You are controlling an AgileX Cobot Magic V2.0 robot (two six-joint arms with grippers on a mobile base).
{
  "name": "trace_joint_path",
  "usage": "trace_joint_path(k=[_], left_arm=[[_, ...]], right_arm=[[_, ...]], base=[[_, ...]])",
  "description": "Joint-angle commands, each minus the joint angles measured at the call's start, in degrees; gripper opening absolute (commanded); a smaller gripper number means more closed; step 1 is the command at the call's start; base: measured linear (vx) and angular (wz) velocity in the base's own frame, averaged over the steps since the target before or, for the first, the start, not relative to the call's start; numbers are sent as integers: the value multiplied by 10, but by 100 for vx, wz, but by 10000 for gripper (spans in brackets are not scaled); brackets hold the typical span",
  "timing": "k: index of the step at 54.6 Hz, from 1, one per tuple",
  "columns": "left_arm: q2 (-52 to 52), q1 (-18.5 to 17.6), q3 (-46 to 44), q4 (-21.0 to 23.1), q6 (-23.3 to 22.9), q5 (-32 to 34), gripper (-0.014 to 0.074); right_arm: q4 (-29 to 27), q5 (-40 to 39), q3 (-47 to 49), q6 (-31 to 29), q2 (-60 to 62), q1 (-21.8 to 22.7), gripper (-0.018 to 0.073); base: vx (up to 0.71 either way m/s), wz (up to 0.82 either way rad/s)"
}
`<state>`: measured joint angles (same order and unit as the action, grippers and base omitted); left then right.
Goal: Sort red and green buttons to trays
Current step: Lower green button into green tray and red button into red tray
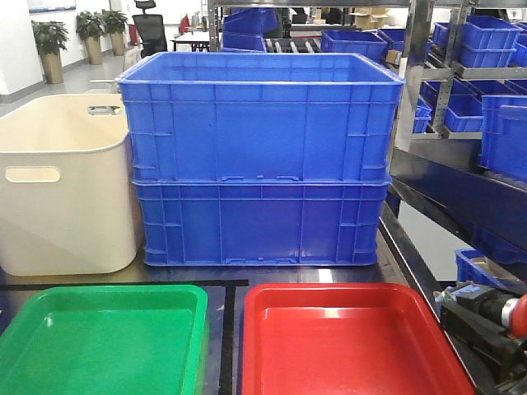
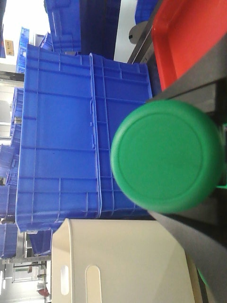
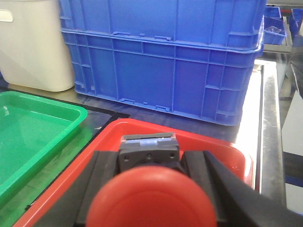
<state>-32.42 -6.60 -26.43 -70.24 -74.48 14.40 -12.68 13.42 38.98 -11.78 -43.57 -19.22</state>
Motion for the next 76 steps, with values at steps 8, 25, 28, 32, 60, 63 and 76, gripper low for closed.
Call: trace_joint_path(k=[8,25,28,32,60,63,76], left_arm=[[2,-4,-16,14,-4,17,21],[2,-4,-16,14,-4,17,21],[2,-4,-16,14,-4,17,21],[2,-4,-16,14,-4,15,21],[1,-4,-16,14,-4,14,21],[1,-4,-16,14,-4,14,21],[-54,-4,-21,15,-3,17,21]], right_arm=[[-2,-52,18,-5,7,-1,-9],[-2,-57,18,-5,7,-1,-9],[-2,-57,18,-5,7,-1,-9],[-2,-57,18,-5,7,-1,-9],[-3,-53,18,-5,2,-1,-9],[-3,-53,18,-5,2,-1,-9],[-3,-55,19,-9,-44,-1,-9]], base=[[1,-4],[0,0],[0,0],[0,0],[0,0],[0,0],[0,0]])
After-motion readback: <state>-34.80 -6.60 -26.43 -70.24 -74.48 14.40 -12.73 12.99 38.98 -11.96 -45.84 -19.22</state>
